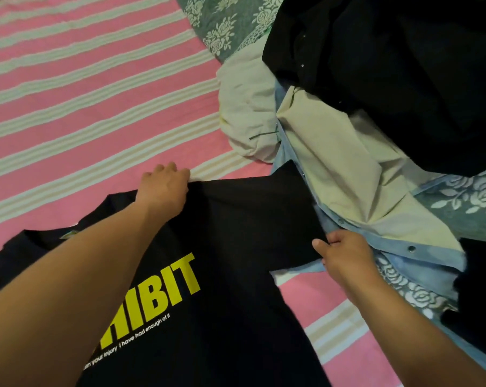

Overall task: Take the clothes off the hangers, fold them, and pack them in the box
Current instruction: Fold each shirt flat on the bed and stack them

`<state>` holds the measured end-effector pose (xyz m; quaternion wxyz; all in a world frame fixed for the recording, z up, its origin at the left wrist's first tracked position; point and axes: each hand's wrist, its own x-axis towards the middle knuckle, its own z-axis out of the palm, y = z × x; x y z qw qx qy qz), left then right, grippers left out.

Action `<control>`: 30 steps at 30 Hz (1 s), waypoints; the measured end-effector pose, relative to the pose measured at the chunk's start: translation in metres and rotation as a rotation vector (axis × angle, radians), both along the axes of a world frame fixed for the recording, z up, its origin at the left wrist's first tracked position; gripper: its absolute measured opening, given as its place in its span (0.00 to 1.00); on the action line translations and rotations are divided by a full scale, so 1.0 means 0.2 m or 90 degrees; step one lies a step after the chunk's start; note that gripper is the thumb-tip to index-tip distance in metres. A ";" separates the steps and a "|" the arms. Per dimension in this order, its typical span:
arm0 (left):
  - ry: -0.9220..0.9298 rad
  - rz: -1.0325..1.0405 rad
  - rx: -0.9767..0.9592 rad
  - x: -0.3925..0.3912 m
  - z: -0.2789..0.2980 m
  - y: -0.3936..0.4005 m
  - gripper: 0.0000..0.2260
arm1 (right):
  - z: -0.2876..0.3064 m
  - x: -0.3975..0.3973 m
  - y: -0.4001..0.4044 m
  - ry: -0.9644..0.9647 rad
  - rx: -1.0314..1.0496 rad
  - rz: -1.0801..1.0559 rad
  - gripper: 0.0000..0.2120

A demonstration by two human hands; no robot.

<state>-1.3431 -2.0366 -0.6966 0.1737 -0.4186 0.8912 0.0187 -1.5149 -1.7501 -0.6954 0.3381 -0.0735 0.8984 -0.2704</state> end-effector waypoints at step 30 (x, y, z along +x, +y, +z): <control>0.719 0.667 0.751 0.77 0.19 0.48 0.15 | 0.21 0.71 0.10 0.232 -0.267 0.746 0.13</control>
